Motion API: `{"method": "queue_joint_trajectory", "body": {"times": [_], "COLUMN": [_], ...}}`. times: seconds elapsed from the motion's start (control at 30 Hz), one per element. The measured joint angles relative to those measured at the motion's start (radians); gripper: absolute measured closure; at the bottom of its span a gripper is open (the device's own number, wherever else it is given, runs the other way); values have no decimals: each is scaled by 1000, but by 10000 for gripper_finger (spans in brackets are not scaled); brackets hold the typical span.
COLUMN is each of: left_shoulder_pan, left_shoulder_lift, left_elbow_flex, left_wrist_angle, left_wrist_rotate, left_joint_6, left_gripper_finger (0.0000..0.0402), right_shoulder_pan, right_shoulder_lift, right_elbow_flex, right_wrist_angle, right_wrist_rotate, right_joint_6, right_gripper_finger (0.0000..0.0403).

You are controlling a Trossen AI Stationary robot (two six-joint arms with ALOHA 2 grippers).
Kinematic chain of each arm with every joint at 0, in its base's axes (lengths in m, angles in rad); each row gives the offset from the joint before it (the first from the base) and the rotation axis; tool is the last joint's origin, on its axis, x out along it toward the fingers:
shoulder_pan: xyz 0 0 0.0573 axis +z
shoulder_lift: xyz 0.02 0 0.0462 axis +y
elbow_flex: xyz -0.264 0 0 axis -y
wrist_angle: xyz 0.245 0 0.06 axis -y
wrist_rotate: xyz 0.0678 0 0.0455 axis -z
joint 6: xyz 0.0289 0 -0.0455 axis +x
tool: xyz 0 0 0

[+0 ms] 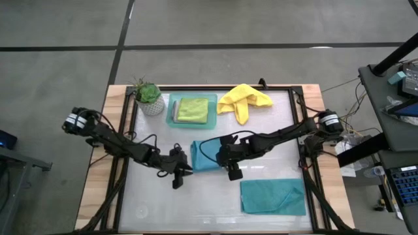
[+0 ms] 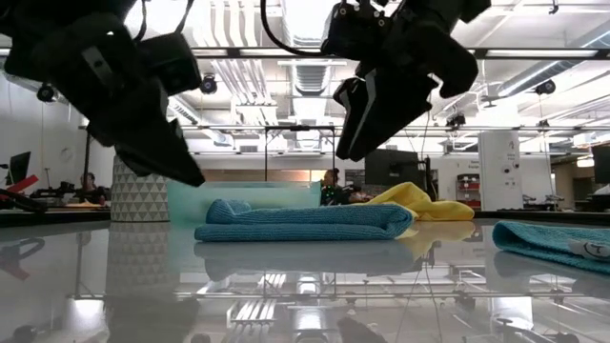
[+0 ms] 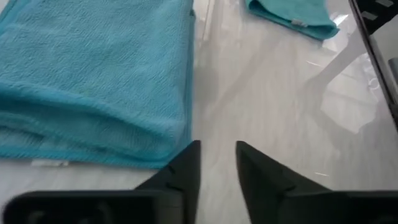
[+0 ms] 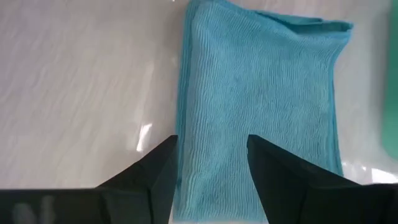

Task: Fold microfiber towels
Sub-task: Fold the top blue microfiber towel

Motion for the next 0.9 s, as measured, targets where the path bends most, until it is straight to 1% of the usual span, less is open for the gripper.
{"method": "queue_joint_trajectory", "body": {"times": [0.1,0.23,0.4,0.6,0.77,0.83,0.9], "left_shoulder_pan": [0,-3,-5,-5,-5,-5,-5], "left_shoulder_lift": [8,14,55,129,149,149,149], "left_elbow_flex": [16,24,24,41,49,45,42], "left_wrist_angle": [-2,-24,-19,-12,20,27,19], "left_wrist_rotate": [-3,-45,-108,-133,-144,-146,-156], "left_joint_6": [-4,-54,-80,-82,-79,-79,-79], "left_gripper_finger": [278,264,263,263,264,274,295], "right_shoulder_pan": [-2,-5,-6,-6,-6,-6,-6], "right_shoulder_lift": [-8,-13,-14,-14,-14,-14,-14], "right_elbow_flex": [-49,-101,-142,-159,-168,-170,-173], "right_wrist_angle": [114,238,350,393,420,425,447], "right_wrist_rotate": [0,0,0,1,0,1,1], "right_joint_6": [8,10,20,46,72,82,94], "right_gripper_finger": [225,223,225,227,227,227,227]}}
